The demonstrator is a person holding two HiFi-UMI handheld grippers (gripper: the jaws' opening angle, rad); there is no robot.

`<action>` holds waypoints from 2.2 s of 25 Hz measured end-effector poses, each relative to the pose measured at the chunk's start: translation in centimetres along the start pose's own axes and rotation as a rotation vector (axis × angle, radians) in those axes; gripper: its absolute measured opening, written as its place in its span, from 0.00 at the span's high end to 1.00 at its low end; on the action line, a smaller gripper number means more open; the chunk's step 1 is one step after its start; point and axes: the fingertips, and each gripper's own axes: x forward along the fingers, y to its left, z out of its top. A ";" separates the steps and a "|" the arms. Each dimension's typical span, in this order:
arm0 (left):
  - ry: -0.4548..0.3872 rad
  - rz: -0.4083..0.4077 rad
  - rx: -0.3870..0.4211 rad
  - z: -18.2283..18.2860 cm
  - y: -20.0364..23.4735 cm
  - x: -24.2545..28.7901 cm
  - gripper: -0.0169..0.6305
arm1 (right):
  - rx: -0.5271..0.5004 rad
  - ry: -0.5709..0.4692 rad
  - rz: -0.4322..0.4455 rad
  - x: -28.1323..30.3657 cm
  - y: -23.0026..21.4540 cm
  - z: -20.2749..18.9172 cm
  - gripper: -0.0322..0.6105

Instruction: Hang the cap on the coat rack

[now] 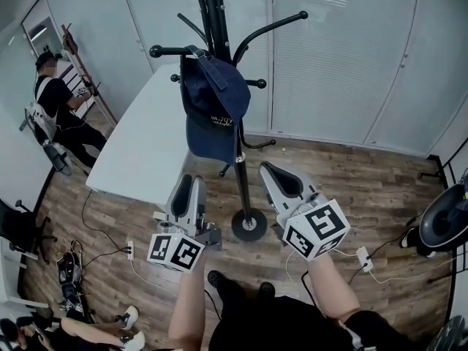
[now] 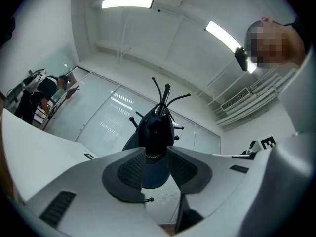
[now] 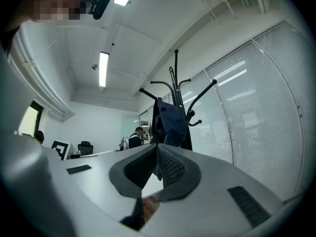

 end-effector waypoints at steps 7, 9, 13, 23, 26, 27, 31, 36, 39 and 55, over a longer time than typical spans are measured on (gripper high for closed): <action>0.017 -0.023 0.102 1.0 -1.8 0.4 0.81 | -0.017 -0.011 0.000 -0.1 0.0 0.6 0.90; 0.042 -0.022 0.135 0.8 -2.2 0.7 0.84 | -0.030 -0.015 0.001 -0.1 -0.1 0.7 0.90; 0.075 -0.024 0.204 0.8 -3.0 1.1 0.88 | -0.059 -0.014 0.004 0.1 0.0 0.8 0.90; 0.145 -0.041 0.231 0.1 -4.2 0.9 0.93 | -0.106 0.005 0.022 0.1 1.9 -0.3 0.90; 0.162 -0.044 0.252 -0.1 -4.4 0.8 0.95 | -0.120 0.009 0.019 0.1 2.1 -0.4 0.90; 0.168 -0.044 0.257 -0.1 -4.5 0.8 0.95 | -0.121 0.009 0.020 0.1 2.2 -0.4 0.90; 0.190 -0.044 0.274 -0.1 -4.7 0.8 0.95 | -0.127 0.010 0.024 0.2 2.6 -0.4 0.90; 0.199 -0.051 0.273 -0.3 -5.3 0.9 0.95 | -0.140 0.022 0.026 0.0 2.5 -0.7 0.90; 0.204 -0.057 0.272 -0.4 -5.5 1.0 0.95 | -0.157 0.037 0.035 0.0 2.7 -0.9 0.90; 0.221 -0.075 0.282 -1.0 -6.1 1.3 0.95 | -0.161 0.040 0.014 -0.5 2.0 -0.9 0.90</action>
